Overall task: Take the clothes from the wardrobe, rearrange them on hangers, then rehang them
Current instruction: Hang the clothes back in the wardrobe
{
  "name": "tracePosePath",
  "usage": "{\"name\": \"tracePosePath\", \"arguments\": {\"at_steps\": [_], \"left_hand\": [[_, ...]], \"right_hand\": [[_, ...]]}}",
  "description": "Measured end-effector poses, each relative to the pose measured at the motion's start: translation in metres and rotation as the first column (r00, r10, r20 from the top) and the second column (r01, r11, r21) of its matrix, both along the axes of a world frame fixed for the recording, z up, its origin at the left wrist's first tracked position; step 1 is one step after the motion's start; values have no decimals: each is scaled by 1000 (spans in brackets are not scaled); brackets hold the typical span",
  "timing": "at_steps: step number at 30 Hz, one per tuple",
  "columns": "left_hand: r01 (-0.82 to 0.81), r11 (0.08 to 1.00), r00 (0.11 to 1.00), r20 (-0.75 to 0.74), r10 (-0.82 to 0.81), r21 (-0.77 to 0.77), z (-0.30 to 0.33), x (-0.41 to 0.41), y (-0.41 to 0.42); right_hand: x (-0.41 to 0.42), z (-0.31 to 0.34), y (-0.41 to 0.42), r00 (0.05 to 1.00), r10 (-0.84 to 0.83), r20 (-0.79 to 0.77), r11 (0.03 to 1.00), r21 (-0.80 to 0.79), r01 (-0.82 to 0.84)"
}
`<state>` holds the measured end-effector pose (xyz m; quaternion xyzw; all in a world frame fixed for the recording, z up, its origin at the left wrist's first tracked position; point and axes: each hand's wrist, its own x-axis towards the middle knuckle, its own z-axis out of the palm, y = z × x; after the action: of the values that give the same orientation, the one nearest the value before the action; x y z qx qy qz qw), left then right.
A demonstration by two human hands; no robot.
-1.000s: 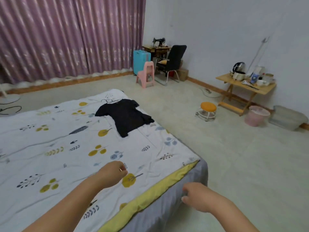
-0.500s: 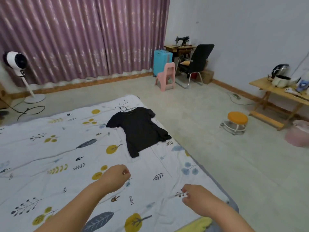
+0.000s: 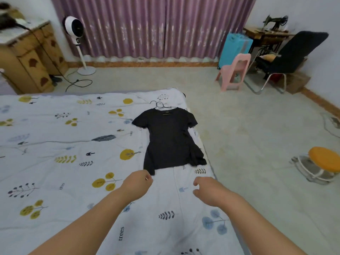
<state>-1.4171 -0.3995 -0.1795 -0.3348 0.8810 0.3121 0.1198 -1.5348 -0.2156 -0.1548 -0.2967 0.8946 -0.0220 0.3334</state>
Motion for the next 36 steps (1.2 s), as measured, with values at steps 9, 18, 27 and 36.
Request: {"name": "tracePosePath", "arguments": {"at_steps": [9, 18, 27, 36], "left_hand": [[-18, 999, 996, 84, 21, -35, -75, -73, -80], [130, 965, 985, 141, -99, -227, -220, -196, -177], [35, 924, 999, 9, -35, -380, -304, -288, -268], [-161, 801, 981, -181, 67, -577, -327, -422, -403]], "right_hand": [[-112, -60, -102, 994, 91, 59, 996, 18, -92], [-208, -212, -218, 996, 88, -7, 996, 1, -88], [-291, -375, -315, 937, 109, -331, 986, -82, -144], [-290, -415, -317, 870, 3, -493, 962, -235, -136]]}}
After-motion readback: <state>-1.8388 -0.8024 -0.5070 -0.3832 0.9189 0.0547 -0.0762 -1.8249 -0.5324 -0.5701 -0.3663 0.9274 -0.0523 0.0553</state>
